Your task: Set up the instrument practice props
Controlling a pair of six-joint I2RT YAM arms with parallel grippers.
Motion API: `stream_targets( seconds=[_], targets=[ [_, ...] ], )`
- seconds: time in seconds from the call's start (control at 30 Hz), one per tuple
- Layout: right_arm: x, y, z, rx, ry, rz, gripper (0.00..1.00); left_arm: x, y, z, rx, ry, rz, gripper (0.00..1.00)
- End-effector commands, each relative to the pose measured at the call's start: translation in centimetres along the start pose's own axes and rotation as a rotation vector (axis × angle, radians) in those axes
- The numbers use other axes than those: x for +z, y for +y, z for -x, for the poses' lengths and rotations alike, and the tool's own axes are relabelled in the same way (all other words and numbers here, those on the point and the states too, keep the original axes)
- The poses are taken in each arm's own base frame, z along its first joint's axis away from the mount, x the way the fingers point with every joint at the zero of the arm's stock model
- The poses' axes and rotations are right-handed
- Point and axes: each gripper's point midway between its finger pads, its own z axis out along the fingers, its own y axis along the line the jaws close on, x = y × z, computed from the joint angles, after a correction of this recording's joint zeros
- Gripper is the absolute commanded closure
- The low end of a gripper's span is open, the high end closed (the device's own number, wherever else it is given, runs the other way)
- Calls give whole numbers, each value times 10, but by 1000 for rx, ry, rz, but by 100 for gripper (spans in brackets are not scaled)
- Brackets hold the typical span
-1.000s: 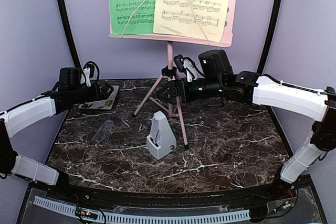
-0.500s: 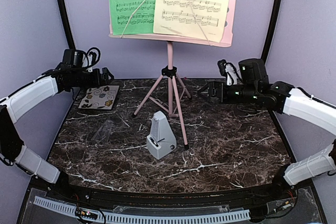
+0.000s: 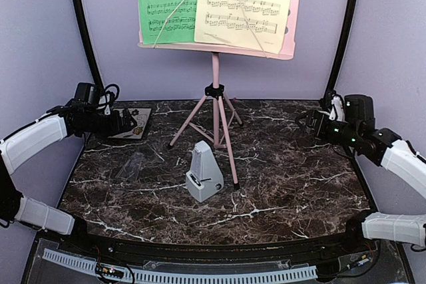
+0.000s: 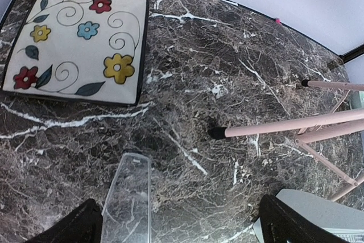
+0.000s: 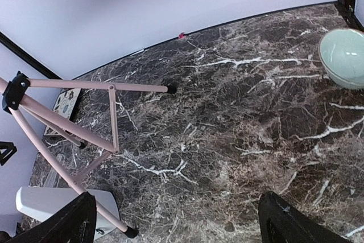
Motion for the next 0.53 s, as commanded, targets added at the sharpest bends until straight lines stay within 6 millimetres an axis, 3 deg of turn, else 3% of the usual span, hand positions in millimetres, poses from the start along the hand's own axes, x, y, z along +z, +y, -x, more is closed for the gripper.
stream_targets(
  seconds=[0.0,0.23,0.5],
  targets=[
    [-8,-12,-7,49,-69,-7,0,-16,12,-14,-22,-47,21,1],
    [-11,-22,-31,93,-73,18,0,-18,26,-30,-39,-42,72,1],
    [-9,-19,-30,87,-66,30,0,-21,23,-18,-53,-73,73,1]
  ],
)
